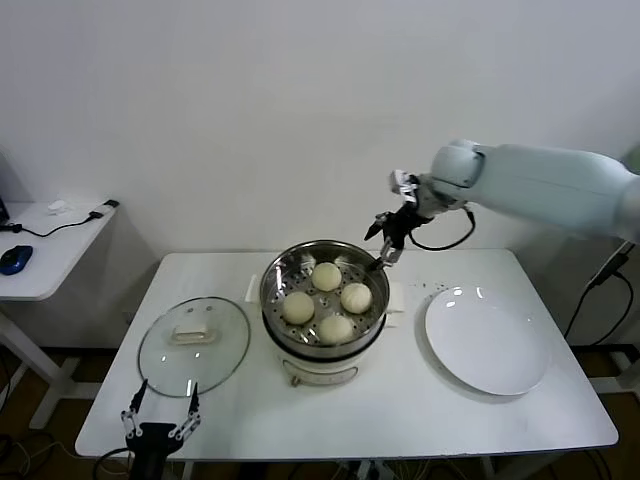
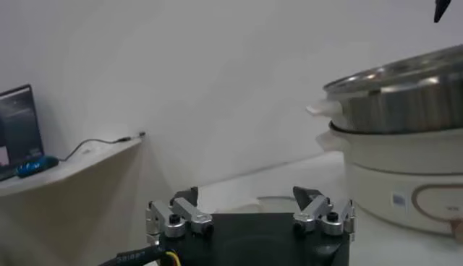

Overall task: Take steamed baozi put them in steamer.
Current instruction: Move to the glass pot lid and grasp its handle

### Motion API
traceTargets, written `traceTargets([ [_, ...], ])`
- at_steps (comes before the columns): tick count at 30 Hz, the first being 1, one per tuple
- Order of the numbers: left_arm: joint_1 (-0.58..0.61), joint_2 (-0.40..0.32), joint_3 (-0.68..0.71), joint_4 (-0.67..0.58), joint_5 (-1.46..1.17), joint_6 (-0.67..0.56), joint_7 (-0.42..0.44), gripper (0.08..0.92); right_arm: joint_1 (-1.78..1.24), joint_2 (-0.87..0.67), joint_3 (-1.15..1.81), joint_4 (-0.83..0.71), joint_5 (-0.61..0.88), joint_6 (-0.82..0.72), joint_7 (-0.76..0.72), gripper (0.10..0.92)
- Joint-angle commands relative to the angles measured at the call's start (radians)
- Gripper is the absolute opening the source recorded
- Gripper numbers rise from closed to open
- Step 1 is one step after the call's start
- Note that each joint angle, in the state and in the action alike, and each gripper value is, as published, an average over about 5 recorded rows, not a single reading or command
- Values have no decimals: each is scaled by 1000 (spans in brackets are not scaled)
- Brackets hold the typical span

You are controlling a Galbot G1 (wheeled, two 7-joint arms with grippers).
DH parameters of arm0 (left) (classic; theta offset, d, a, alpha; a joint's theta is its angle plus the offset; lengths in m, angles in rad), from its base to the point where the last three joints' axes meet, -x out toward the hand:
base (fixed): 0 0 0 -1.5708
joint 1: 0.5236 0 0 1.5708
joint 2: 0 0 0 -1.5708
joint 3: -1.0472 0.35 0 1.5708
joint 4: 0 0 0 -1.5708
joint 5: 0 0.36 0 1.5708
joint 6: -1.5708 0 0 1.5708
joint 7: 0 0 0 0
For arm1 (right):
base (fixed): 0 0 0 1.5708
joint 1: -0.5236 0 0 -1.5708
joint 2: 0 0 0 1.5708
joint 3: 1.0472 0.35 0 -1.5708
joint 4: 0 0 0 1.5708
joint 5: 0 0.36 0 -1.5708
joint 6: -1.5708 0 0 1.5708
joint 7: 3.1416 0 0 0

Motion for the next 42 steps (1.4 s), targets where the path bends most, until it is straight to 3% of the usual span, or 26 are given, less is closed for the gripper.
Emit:
traceTargets([
  [1, -18, -5, -4, -22, 22, 20, 0, 823, -419, -400, 503, 164, 25, 222, 374, 823],
  [10, -7, -13, -12, -56, 64, 49, 4, 823, -1048, -427, 1204, 216, -67, 271, 490, 823],
  [21, -27, -8, -52, -105, 325, 113, 13, 823, -1725, -207, 1948, 389, -231, 213, 558, 823],
  [31, -121, 75, -58, -86, 1139, 154, -9, 823, -2002, -9, 2197, 445, -385, 200, 540, 823],
  [36, -195, 137, -4, 10, 1302, 189, -28, 823, -2058, 39, 2242, 437, -425, 214, 532, 823],
  [42, -292, 157, 56, 159, 1364, 245, -88, 823, -2100, 62, 2268, 429, -465, 220, 528, 823],
])
